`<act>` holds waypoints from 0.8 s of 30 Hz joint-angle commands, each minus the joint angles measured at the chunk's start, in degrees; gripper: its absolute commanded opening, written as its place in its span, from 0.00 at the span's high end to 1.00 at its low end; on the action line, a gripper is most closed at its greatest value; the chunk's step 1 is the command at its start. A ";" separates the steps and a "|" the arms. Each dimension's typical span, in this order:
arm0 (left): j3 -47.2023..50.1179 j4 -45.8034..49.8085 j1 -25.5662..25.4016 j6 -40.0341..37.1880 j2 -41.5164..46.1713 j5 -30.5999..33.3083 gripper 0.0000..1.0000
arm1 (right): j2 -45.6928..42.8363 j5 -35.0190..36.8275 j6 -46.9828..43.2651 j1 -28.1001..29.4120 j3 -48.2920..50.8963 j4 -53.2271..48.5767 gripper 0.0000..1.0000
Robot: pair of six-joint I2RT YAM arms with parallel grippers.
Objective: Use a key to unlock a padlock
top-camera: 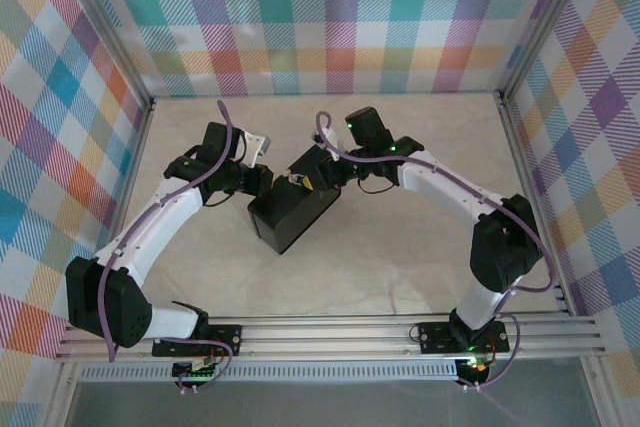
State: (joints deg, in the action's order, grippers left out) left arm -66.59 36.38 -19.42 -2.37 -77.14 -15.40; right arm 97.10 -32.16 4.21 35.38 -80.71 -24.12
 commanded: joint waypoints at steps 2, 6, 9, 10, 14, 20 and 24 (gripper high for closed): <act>-1.62 2.64 -0.44 -0.89 0.21 -1.52 0.85 | 0.12 -2.21 10.68 -2.28 -2.04 4.29 0.86; -1.89 3.53 -0.53 -1.05 -0.75 -2.99 0.85 | 0.06 -1.53 16.79 -3.03 -2.00 5.75 0.86; -1.46 3.78 -1.03 -1.56 -0.60 -5.63 0.85 | -0.76 0.71 21.37 -3.03 -0.83 8.28 0.85; -1.36 3.79 -1.29 -1.73 -0.57 -6.37 0.85 | -1.06 1.48 22.63 -3.03 -0.53 8.78 0.85; -1.51 3.96 -2.78 -2.11 -1.59 -7.80 0.85 | -2.39 5.36 27.67 -2.64 2.58 12.95 0.85; -2.54 3.64 -4.22 -1.64 -3.38 -7.14 0.86 | -3.39 11.67 29.96 -0.48 4.72 15.80 0.85; -2.49 2.96 -4.22 -1.29 -3.37 -6.56 0.86 | -3.68 16.06 31.82 1.04 6.37 19.07 0.84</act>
State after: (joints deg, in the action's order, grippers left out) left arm -67.68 38.06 -23.14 -3.70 -80.31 -21.17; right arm 95.44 -20.78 33.12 35.27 -75.61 -10.44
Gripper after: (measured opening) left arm 0.143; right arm 0.284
